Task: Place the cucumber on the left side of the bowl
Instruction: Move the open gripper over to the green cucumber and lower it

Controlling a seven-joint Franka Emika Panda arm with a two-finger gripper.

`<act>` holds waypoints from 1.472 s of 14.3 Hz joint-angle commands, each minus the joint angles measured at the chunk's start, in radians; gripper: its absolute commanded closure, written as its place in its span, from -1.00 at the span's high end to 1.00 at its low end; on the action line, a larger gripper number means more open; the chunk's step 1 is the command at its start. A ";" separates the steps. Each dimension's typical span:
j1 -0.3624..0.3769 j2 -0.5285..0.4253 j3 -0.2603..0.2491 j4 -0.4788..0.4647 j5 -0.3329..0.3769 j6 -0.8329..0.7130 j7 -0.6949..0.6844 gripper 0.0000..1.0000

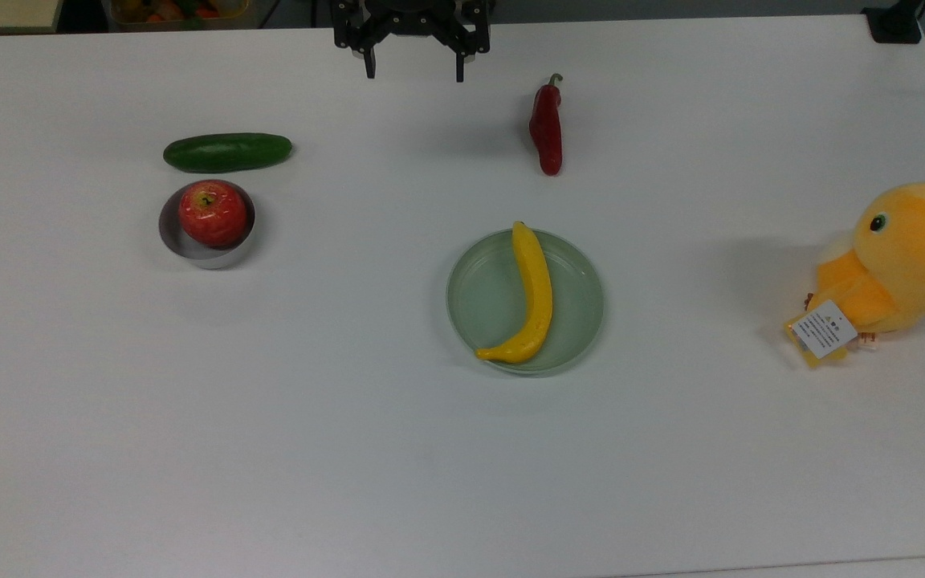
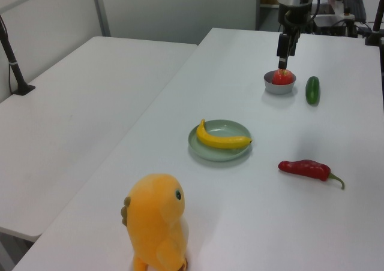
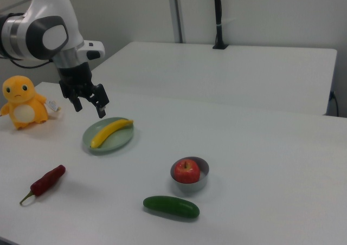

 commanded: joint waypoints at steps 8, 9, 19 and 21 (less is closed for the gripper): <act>-0.001 -0.003 0.003 -0.047 0.021 0.008 0.100 1.00; -0.002 -0.003 -0.001 -0.069 0.021 0.014 0.146 1.00; -0.027 -0.001 -0.143 -0.165 0.018 0.080 0.397 1.00; -0.046 0.006 -0.153 -0.175 0.018 0.104 0.461 1.00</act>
